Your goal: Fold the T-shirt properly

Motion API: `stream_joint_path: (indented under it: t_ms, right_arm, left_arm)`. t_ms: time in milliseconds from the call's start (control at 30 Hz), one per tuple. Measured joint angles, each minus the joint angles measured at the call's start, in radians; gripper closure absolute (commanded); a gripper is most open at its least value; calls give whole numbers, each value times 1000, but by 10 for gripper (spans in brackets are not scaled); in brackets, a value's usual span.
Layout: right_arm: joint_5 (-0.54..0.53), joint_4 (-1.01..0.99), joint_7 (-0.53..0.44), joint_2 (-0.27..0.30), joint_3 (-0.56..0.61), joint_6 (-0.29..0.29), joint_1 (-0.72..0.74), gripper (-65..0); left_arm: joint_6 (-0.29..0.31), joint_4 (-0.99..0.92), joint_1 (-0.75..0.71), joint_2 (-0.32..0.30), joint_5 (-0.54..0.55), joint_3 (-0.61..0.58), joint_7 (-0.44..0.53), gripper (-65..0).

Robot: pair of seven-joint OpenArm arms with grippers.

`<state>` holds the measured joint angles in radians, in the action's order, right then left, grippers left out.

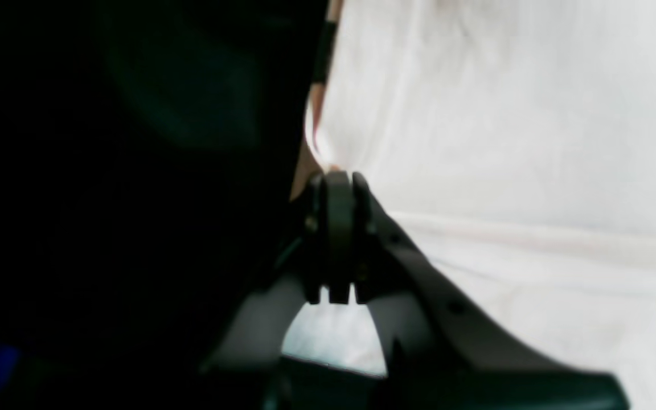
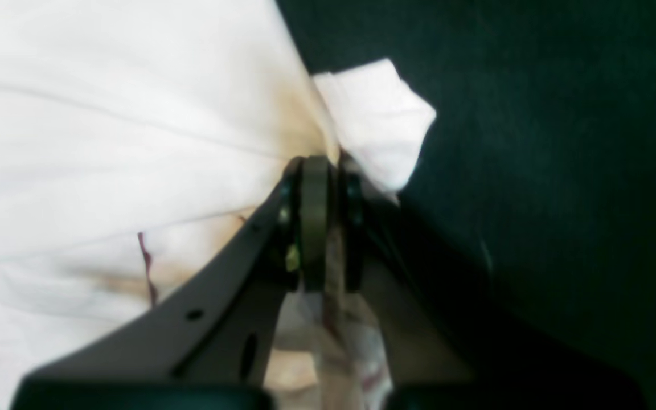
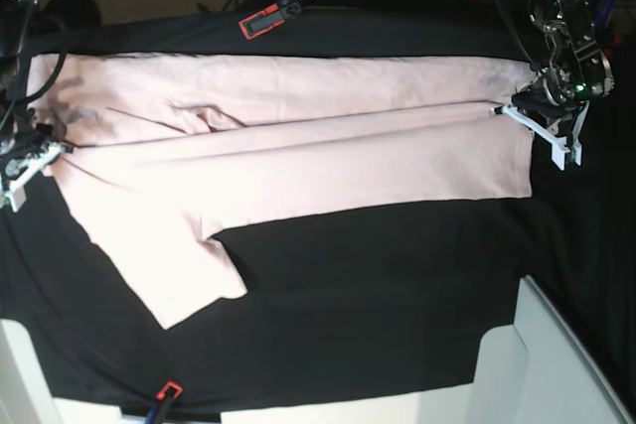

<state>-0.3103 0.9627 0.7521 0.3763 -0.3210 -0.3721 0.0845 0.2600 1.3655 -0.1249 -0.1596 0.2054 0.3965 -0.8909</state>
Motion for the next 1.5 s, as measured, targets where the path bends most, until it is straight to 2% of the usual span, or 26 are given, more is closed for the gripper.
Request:
stream_joint_path:
  t_ms: [100,167,233,333,400,567,733,833,933,1100,1167,1300,1333,1500]
  right_arm:
    - [6,47,58,0,2,2,-8,-51]
    - [9,77,89,0,2,7,-7,-102]
    - [9,112,111,0,3,6,-8,-210]
    - [17,149,114,0,2,7,-7,-467]
    - [15,169,115,-3,0,6,-11,-550]
    - [10,354,131,-11,-44,8,-84,-476]
    - [16,434,161,1,-91,14,-70,-474]
    - [26,405,181,1,-37,11,-7,-474]
    - [14,345,159,2,52,4,96,-474]
    - [18,113,146,-1,152,5,263,-476]
    - [20,-1,86,3,188,7,310,-479]
    - [18,-237,-51,2,289,6,407,-611]
    - [16,-296,-88,0,310,6,431,-624]
    - [18,-503,-239,0,377,7,498,-624]
  left_arm:
    - [0,-1,0,7,-21,0,13,0]
    - [0,-1,-1,7,-19,0,13,0]
    - [0,-1,0,7,-18,0,13,0]
    - [0,-1,0,7,-21,0,13,0]
    - [0,-1,0,7,-21,0,13,0]
    - [0,-1,0,7,-21,0,14,0]
    - [0,-1,0,7,-21,1,13,0]
    - [0,-1,0,6,-21,2,13,0]
    - [0,-1,0,7,-21,2,13,0]
    - [0,0,-5,7,-21,3,17,0]
    - [0,0,-5,6,-21,3,17,0]
    - [0,0,-5,6,-19,5,17,0]
    - [0,0,-5,6,-19,5,16,0]
    - [1,0,-5,4,-18,6,17,0]
